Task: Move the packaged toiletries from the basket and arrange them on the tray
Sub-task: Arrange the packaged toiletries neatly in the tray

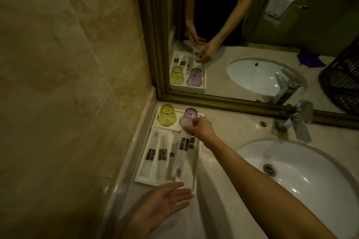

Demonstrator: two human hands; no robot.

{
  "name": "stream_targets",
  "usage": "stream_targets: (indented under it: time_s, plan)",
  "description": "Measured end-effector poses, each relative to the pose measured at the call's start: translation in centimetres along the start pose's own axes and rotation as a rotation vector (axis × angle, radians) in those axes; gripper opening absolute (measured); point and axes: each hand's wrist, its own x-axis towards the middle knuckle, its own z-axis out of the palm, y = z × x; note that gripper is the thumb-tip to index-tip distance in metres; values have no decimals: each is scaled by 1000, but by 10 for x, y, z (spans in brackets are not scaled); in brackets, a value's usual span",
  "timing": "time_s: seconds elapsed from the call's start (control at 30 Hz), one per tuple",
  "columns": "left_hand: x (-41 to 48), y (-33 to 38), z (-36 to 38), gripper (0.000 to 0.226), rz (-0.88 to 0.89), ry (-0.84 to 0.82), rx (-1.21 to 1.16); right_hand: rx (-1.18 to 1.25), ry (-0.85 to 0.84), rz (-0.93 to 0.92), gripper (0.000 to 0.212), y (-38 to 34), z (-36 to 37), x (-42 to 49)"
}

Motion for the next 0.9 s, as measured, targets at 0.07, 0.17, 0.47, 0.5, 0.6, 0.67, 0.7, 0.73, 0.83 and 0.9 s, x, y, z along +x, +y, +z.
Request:
stream_targets:
  time_s: [0.07, 0.17, 0.47, 0.5, 0.6, 0.67, 0.7, 0.73, 0.83, 0.9]
  plan:
    - [-2, -6, -10, 41, 1, 57, 25, -64, -25, 2, 20, 4, 10, 4]
    - [-2, -9, -13, 24, 108, 210, 202, -102, -82, 21, 19, 9, 31, 4]
    - [29, -20, -30, 54, 806, 403, 1636, -581, 110, -296, 13, 42, 34, -15]
    - [34, -21, -29, 59, 759, 374, 1733, -666, 134, -341, 9, 49, 29, -19]
    - [44, -24, -25, 64, 601, 353, 1887, -837, 110, -423, 11, 68, 26, -35]
    - [48, -25, -24, 64, 560, 352, 1904, -938, 69, -477, 20, 78, 28, -45]
    - [49, -25, -24, 64, 556, 352, 1904, -982, 46, -496, 24, 80, 30, -48]
    - [51, -24, -24, 64, 556, 350, 1904, -1014, 25, -502, 26, 81, 31, -50]
    - [54, -22, -25, 64, 555, 337, 1885, -1077, 20, -538, 20, 78, 31, -54]
    - [54, -19, -24, 63, 553, 325, 1862, -1122, 39, -601, 15, 78, 33, -56]
